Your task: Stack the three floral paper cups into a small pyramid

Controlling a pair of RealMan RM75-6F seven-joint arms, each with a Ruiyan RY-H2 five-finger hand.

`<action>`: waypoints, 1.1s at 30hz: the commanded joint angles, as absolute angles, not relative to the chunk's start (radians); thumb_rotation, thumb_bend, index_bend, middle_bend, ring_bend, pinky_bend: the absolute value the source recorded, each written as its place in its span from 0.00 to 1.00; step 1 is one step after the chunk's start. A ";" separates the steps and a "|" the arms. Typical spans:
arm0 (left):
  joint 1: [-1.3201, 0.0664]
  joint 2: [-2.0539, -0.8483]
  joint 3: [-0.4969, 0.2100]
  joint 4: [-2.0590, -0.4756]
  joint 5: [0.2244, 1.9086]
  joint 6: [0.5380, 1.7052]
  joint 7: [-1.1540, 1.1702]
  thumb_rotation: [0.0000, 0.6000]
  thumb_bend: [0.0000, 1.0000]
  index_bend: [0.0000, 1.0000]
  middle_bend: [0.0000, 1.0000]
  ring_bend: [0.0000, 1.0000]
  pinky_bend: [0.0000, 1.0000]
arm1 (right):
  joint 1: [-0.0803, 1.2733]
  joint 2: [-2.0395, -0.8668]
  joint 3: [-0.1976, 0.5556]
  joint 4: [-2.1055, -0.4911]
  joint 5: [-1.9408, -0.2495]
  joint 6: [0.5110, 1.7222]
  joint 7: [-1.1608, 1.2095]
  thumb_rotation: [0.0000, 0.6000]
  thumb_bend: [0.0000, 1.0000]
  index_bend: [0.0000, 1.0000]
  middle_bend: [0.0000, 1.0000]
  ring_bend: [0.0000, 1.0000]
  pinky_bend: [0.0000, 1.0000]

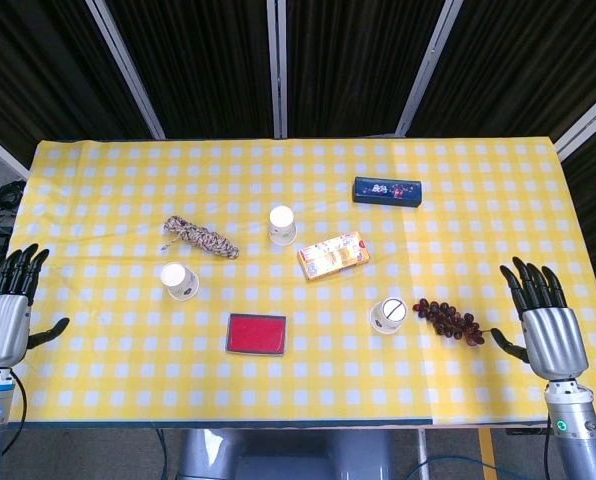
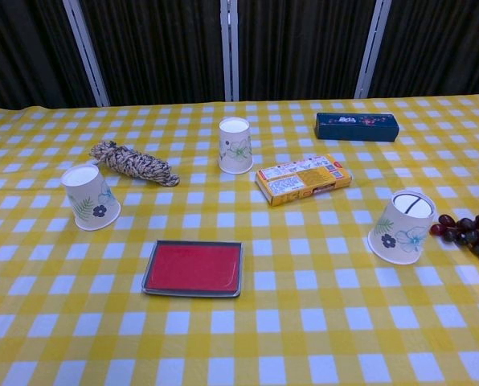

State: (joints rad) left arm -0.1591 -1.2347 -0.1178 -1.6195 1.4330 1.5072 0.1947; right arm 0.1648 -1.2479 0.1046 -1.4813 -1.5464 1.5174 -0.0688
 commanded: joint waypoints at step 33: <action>-0.334 -1.250 -0.196 -1.635 1.289 1.236 0.291 1.00 0.25 0.23 0.00 0.00 0.00 | 0.181 -1.245 0.123 -1.462 -1.498 1.470 -0.031 1.00 0.10 0.06 0.00 0.00 0.00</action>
State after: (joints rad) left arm -0.2863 -1.2434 -0.1728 -1.6323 1.3310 1.2976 0.2548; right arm 0.1800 -1.2450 0.1218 -1.4630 -1.5006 1.4721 -0.0337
